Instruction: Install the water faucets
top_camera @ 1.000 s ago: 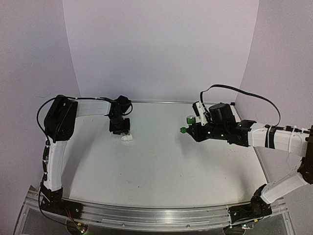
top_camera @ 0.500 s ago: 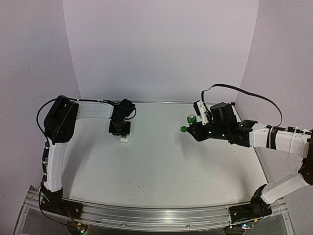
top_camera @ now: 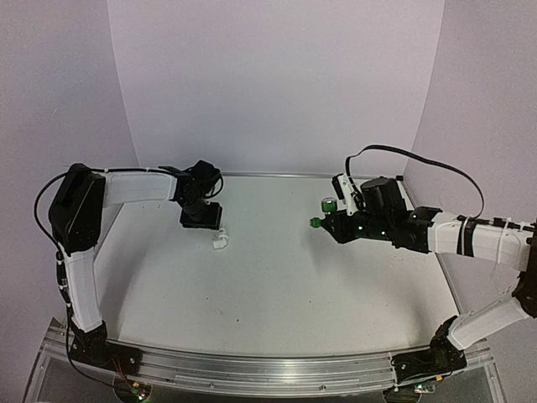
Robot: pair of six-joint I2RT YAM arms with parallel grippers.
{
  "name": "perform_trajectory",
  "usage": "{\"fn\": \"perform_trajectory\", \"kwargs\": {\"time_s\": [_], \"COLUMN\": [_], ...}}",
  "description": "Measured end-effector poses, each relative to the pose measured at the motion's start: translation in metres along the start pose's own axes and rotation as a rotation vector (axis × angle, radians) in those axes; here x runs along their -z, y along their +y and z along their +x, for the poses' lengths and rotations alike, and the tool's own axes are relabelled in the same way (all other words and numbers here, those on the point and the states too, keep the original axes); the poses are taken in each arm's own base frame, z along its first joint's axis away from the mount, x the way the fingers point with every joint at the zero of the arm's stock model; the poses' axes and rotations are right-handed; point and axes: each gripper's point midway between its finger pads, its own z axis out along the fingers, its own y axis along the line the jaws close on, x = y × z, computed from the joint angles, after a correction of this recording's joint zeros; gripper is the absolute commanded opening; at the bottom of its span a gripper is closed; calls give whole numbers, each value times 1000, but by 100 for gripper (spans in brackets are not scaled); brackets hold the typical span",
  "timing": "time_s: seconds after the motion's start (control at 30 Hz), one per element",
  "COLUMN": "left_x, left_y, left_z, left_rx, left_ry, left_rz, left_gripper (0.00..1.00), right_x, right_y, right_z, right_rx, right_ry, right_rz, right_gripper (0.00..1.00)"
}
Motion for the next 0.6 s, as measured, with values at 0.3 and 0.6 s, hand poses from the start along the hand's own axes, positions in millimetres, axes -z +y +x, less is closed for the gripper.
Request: {"fn": "perform_trajectory", "kwargs": {"time_s": [0.3,0.6], "left_x": [17,-20], "left_y": [-55,-52], "left_z": [18,18], "left_rx": [-260,-283], "left_ry": [-22,51], "left_rz": [81,36], "left_gripper": [84,71], "right_x": [0,0], "right_y": [0,2], "right_z": [0,0], "right_rx": [0,0], "right_ry": [1,2], "right_rz": [-2,-13], "right_gripper": [0,0]}}
